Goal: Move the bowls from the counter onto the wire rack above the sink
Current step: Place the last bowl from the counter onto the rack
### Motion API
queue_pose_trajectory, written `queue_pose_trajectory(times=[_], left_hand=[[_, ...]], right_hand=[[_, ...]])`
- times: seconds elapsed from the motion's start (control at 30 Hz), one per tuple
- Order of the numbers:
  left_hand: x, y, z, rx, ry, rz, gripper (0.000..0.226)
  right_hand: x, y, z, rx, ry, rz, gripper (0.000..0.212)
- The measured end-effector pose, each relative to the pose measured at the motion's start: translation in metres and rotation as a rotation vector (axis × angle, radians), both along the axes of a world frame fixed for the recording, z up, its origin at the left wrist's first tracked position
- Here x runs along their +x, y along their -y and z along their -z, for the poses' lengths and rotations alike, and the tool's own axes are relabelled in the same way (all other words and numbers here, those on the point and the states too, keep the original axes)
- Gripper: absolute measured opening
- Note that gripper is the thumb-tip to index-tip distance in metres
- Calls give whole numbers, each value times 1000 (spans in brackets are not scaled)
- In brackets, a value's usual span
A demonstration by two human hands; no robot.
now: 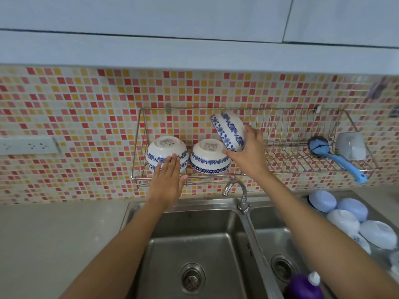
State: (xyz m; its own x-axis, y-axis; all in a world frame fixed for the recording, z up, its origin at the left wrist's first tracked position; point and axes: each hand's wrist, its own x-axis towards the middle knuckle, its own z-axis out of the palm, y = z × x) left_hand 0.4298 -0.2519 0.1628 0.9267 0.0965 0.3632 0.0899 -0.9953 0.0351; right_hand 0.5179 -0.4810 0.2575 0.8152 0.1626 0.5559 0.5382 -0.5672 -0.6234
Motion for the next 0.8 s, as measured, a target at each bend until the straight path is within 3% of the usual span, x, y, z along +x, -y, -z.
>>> queue_pose_trajectory(times=[0.33,0.8], left_hand=[[-1,0,1,-8,-1,-2,75],[1,-1,3,-22,-4,-7,75]], right_hand=[[25,-30,19,-536,202,-68,97],[37,-39,29,-814,178,-132,93]])
